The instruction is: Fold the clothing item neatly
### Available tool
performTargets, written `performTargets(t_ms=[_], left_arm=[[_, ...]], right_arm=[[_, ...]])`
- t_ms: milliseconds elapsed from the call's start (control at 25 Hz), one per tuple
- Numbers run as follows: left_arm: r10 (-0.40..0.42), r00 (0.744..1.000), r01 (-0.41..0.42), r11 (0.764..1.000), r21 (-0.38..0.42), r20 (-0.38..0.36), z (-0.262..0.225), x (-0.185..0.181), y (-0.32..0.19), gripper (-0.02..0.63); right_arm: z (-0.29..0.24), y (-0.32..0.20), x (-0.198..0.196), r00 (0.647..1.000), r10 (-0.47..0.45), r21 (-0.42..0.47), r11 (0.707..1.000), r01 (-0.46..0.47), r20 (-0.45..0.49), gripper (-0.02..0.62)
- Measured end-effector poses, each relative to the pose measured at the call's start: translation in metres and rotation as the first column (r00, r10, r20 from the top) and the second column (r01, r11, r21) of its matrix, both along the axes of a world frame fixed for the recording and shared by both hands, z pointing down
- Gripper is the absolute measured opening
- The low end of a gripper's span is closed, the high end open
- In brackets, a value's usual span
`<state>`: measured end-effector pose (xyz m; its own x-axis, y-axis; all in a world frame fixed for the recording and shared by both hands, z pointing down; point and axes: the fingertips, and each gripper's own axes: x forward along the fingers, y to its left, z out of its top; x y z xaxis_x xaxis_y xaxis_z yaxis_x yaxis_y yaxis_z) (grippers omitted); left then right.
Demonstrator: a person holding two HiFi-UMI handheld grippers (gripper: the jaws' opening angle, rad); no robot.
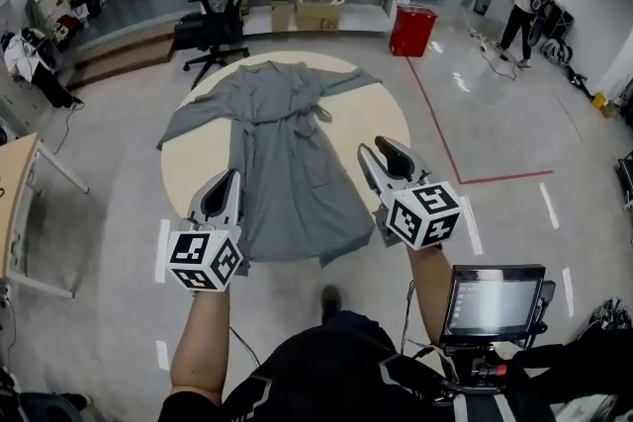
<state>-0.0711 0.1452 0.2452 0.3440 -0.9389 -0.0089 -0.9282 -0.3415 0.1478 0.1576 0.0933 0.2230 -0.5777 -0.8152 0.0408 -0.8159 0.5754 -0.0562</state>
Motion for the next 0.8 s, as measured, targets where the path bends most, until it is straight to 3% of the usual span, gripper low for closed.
performTargets(t_ms=[320,640,680,800], left_arm=[[-0.041,0.999,0.04,0.999,0.009,0.029,-0.019,0.003,-0.093,0.002],[0.033,0.999,-0.033,0.999,-0.012,-0.002,-0.009,-0.009,-0.191,0.0],[0.05,0.999,-0.051,0.999,-0.008,-0.006,-0.009,-0.011,-0.204,0.0],[0.092,0.996,-0.092,0.996,-0.004,-0.014,-0.004,-0.021,-0.24,0.0]], right_arm=[[-0.009,-0.109,0.004,0.999,-0.05,-0.003,0.999,0.05,0.001,0.121],[-0.001,-0.197,-0.011,1.0,0.006,-0.031,0.999,-0.006,-0.001,0.117],[0.0,-0.208,-0.013,1.0,0.021,-0.038,0.999,-0.021,-0.004,0.035],[0.006,-0.234,-0.025,0.999,0.045,-0.057,0.997,-0.046,-0.025,0.022]])
